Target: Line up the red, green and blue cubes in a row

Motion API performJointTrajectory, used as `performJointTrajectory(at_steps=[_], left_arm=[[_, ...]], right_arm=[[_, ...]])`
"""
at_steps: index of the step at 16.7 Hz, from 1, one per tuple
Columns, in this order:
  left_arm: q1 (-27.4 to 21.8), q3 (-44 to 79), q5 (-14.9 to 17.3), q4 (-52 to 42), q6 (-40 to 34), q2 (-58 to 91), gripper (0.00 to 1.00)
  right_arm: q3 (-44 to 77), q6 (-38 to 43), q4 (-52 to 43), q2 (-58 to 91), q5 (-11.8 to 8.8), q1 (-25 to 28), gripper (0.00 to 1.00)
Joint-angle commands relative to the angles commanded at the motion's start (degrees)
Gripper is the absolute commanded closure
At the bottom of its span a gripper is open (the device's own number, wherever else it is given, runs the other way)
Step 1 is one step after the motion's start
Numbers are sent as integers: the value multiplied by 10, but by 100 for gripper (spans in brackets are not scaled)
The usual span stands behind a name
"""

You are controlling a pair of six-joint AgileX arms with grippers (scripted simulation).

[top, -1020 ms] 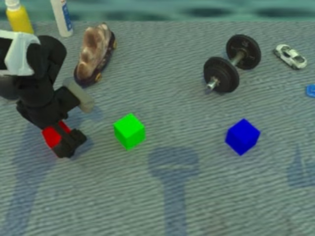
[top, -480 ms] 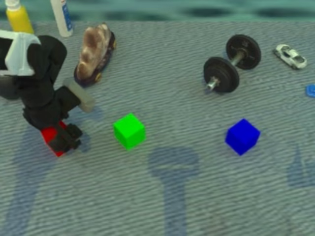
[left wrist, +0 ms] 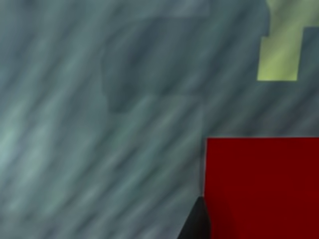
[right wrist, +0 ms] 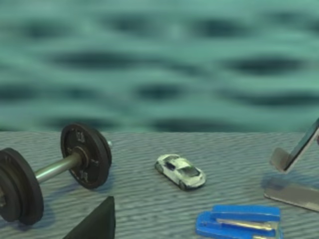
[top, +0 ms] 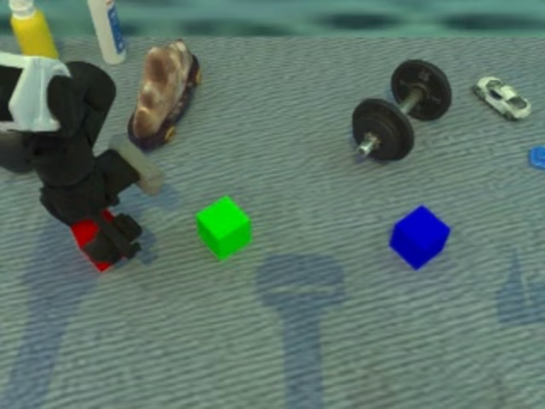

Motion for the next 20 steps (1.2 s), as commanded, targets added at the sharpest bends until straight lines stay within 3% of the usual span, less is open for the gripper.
performJointTrajectory(at_steps=[10, 16, 20], left_arm=[[10, 81, 8, -146, -7, -74, 100], [6, 85, 7, -154, -5, -78, 100], [-51, 74, 9, -161, 27, -94, 100]], right_arm=[[0, 0, 0, 0, 0, 0, 0], [0, 0, 0, 0, 0, 0, 0], [0, 0, 0, 0, 0, 0, 0]])
